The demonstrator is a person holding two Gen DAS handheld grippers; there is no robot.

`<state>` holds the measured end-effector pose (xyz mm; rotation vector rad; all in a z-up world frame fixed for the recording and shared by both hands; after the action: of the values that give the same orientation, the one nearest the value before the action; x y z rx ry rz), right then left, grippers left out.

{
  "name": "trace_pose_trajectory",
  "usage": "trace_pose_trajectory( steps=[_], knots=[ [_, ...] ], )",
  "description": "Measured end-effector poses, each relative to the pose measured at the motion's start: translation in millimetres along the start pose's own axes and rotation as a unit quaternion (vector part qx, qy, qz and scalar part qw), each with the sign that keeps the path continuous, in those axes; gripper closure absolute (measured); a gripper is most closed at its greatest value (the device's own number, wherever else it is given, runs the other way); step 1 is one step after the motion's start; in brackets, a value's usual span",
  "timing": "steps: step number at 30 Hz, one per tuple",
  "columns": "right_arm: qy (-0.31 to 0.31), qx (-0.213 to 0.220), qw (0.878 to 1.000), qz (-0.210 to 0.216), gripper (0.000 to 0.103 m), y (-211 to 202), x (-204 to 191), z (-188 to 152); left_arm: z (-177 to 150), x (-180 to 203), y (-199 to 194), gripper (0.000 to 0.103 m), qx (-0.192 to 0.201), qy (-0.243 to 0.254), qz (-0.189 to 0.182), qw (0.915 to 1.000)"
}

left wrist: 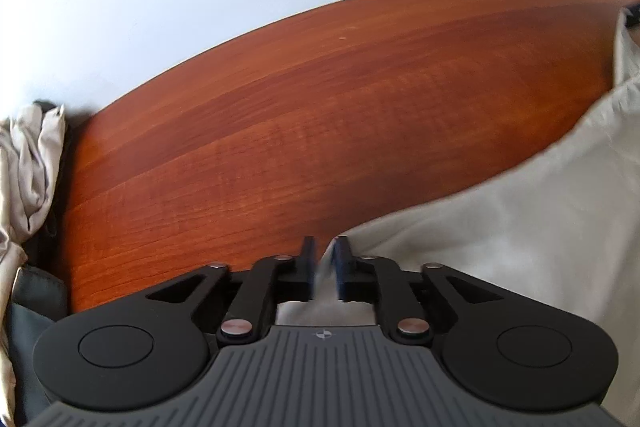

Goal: Fold clothes

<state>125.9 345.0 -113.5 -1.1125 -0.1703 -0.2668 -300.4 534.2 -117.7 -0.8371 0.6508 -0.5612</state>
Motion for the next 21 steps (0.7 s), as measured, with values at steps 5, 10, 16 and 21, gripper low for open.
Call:
trace_pose_trajectory(
  steps=[5, 10, 16, 21],
  knots=[
    [0.004, 0.003, 1.0, -0.005, 0.061, -4.1, -2.7, -4.2, 0.4, -19.4, -3.6, 0.04, -0.004, -0.047, -0.003, 0.9989],
    [0.004, 0.002, 1.0, 0.01, 0.059, -14.2, -5.6, -12.7, -8.4, -23.3, -18.3, 0.039, -0.013, -0.053, -0.018, 0.9983],
    [-0.007, -0.003, 1.0, 0.03, 0.056, -35.9, -14.6, -28.6, -31.8, -21.7, -37.6, 0.039, -0.024, -0.054, -0.033, 0.9977],
    [-0.002, -0.005, 0.999, 0.045, 0.052, -53.9, -22.8, -47.6, -50.6, -13.9, -52.6, 0.039, -0.03, -0.049, -0.04, 0.9976]
  ],
)
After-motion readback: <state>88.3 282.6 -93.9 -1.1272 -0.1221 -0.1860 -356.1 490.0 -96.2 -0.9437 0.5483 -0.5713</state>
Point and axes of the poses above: each gripper's, at about its wrist camera, not at the fingertips, and y roughly the way its jaws point, x to its right, z to its top, the point moved 2 cm from there along y, roughly the way its jaws point, and after that the axes turned 6 degrees about z, right-handed, at the moved point
